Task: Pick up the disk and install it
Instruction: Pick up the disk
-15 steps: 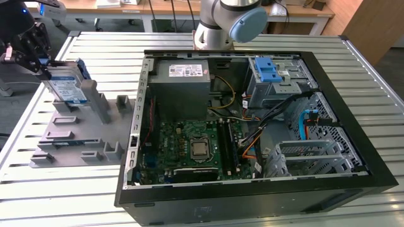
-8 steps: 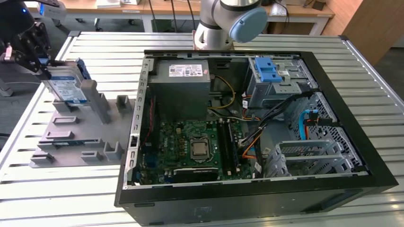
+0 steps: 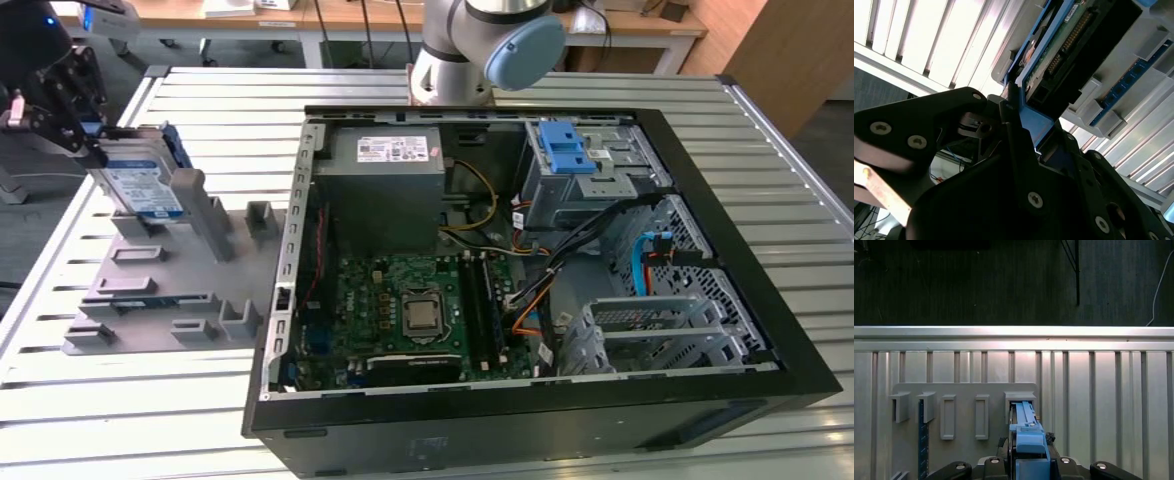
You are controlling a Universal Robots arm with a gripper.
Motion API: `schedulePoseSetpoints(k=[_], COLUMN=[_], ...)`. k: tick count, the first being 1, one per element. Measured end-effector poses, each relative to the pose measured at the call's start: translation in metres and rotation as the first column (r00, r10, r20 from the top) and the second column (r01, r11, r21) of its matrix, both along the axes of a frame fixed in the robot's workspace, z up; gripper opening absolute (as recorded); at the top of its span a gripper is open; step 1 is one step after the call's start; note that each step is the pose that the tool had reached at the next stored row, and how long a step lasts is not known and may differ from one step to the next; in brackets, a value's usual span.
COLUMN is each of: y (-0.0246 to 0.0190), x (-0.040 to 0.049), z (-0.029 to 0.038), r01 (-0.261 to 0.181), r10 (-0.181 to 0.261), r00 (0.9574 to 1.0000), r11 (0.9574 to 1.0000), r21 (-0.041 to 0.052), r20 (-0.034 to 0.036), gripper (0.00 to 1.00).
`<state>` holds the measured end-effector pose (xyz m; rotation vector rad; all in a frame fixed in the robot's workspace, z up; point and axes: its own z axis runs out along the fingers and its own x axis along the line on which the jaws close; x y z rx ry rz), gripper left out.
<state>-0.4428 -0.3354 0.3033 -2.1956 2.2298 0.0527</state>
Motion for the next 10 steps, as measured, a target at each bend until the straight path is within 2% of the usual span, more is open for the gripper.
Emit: schedulePoseSetpoints(k=[10], y=[0.0], x=[0.0], z=[0.0026], r01=[0.0], r10=[0.0], r00=[1.0], r11=[1.0], r21=[-0.0003], r20=[0.0001], gripper=[0.37])
